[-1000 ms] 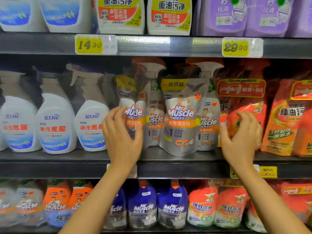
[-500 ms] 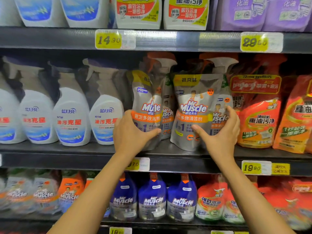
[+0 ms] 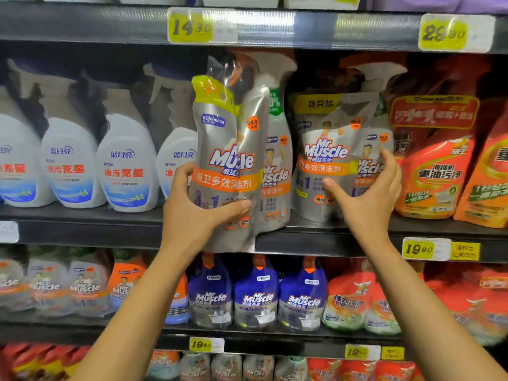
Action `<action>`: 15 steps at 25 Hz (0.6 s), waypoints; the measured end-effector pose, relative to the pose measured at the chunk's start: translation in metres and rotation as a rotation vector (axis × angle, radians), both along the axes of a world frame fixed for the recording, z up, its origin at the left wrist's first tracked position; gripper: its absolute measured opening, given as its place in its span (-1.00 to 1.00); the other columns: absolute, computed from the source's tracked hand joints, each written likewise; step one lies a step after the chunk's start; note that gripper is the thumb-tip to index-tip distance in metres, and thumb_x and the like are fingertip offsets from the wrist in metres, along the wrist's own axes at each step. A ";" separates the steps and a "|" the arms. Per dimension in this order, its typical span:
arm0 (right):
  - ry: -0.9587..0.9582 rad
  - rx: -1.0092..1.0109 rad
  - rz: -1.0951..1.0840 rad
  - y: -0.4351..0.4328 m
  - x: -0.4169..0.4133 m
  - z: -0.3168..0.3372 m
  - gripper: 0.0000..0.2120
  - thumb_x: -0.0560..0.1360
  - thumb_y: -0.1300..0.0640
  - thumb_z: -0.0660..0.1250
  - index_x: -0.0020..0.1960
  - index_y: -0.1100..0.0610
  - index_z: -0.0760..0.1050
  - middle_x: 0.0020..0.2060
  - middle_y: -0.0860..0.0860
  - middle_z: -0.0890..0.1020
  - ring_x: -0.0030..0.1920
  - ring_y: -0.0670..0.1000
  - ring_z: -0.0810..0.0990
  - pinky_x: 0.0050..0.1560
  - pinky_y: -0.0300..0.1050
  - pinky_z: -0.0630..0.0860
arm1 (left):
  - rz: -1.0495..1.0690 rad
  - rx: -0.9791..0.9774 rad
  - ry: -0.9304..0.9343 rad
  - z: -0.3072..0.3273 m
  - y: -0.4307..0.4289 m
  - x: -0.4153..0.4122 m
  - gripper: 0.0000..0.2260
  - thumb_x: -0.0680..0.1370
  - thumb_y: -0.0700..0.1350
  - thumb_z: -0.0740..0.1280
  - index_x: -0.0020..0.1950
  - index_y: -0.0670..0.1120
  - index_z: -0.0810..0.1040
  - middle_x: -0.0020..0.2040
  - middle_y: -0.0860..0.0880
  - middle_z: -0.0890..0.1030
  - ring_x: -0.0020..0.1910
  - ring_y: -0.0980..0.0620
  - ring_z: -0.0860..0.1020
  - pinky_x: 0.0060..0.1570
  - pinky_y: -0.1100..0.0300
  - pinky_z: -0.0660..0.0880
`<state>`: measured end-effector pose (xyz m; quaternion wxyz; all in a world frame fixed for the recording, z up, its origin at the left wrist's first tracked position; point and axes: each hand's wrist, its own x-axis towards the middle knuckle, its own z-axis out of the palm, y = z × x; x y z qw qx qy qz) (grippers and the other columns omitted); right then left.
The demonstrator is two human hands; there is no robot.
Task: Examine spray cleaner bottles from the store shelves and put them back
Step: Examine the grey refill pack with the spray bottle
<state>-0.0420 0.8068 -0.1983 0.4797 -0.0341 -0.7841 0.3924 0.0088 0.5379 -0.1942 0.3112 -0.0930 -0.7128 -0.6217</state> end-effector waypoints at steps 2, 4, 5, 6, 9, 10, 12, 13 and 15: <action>-0.072 0.112 -0.127 -0.006 0.009 0.004 -0.12 0.36 -0.25 0.44 0.49 0.15 0.20 0.51 0.21 0.15 0.51 0.23 0.03 0.46 0.30 -0.09 | -0.098 0.130 -0.008 -0.005 -0.001 0.015 -0.33 0.07 0.06 0.60 0.13 -0.01 0.49 -0.03 0.06 0.69 -0.09 0.11 0.66 -0.14 0.18 0.59; 0.046 0.232 -0.088 -0.012 0.025 0.007 -0.28 0.42 -0.23 0.37 0.41 0.16 0.32 0.47 0.22 0.23 0.49 0.22 0.11 0.47 0.26 0.00 | -0.197 0.246 -0.055 -0.014 -0.001 0.028 -0.40 0.07 -0.02 0.59 0.07 -0.04 0.54 -0.08 0.00 0.71 -0.14 0.05 0.67 -0.21 0.22 0.57; 0.091 0.207 0.105 -0.016 0.035 0.007 -0.34 0.44 -0.21 0.35 0.38 0.16 0.36 0.41 0.16 0.35 0.44 0.12 0.25 0.44 0.15 0.19 | -0.244 0.277 -0.086 -0.021 -0.002 0.035 -0.43 0.07 -0.04 0.59 0.04 -0.03 0.56 -0.08 -0.03 0.71 -0.14 0.02 0.68 -0.23 0.21 0.57; 0.040 0.091 0.403 -0.023 0.049 0.003 -0.36 0.43 -0.19 0.34 0.38 0.13 0.36 0.31 0.06 0.48 0.35 0.00 0.40 0.32 -0.04 0.38 | -0.283 0.291 -0.119 -0.030 -0.002 0.043 -0.45 0.07 -0.06 0.59 0.03 -0.02 0.57 -0.08 -0.05 0.71 -0.15 0.00 0.68 -0.24 0.20 0.57; -0.409 -0.293 1.083 -0.054 0.086 -0.029 -0.32 0.35 -0.06 0.44 0.40 0.03 0.31 0.11 -0.06 0.66 0.12 -0.09 0.63 0.02 -0.27 0.54 | -0.353 0.333 -0.204 -0.055 -0.001 0.064 -0.47 0.07 -0.08 0.57 0.02 -0.08 0.58 -0.10 -0.10 0.70 -0.18 -0.05 0.68 -0.29 0.19 0.57; -0.477 -0.334 1.122 -0.061 0.090 -0.045 -0.33 0.34 0.01 0.48 0.38 0.03 0.33 0.10 -0.04 0.67 0.10 -0.06 0.64 0.00 -0.23 0.55 | -0.361 0.341 -0.226 -0.063 0.000 0.068 -0.48 0.07 -0.08 0.56 0.01 -0.09 0.58 -0.11 -0.11 0.70 -0.19 -0.04 0.67 -0.30 0.19 0.57; -0.476 -0.463 1.120 -0.068 0.100 -0.068 -0.42 0.34 0.15 0.49 0.32 0.08 0.39 0.04 -0.01 0.69 0.04 -0.03 0.66 -0.04 -0.20 0.57 | -0.364 0.325 -0.263 -0.075 0.002 0.077 -0.51 0.10 -0.07 0.55 0.00 -0.09 0.60 -0.11 -0.10 0.71 -0.20 -0.03 0.67 -0.29 0.20 0.56; -0.449 -0.516 1.103 -0.069 0.103 -0.074 -0.48 0.35 0.19 0.47 0.28 0.11 0.42 0.01 -0.01 0.70 0.01 -0.04 0.67 -0.06 -0.20 0.57 | -0.367 0.304 -0.281 -0.079 0.003 0.081 -0.52 0.12 -0.06 0.55 0.01 -0.09 0.60 -0.10 -0.10 0.71 -0.18 -0.04 0.68 -0.26 0.19 0.56; -0.418 -0.573 1.083 -0.066 0.110 -0.083 -0.56 0.36 0.22 0.46 0.21 0.12 0.47 -0.02 0.01 0.71 -0.02 -0.02 0.68 -0.09 -0.19 0.58 | -0.389 0.252 -0.311 -0.084 0.004 0.087 -0.52 0.16 -0.04 0.56 0.04 -0.08 0.61 -0.06 -0.11 0.71 -0.11 -0.07 0.68 -0.20 0.16 0.57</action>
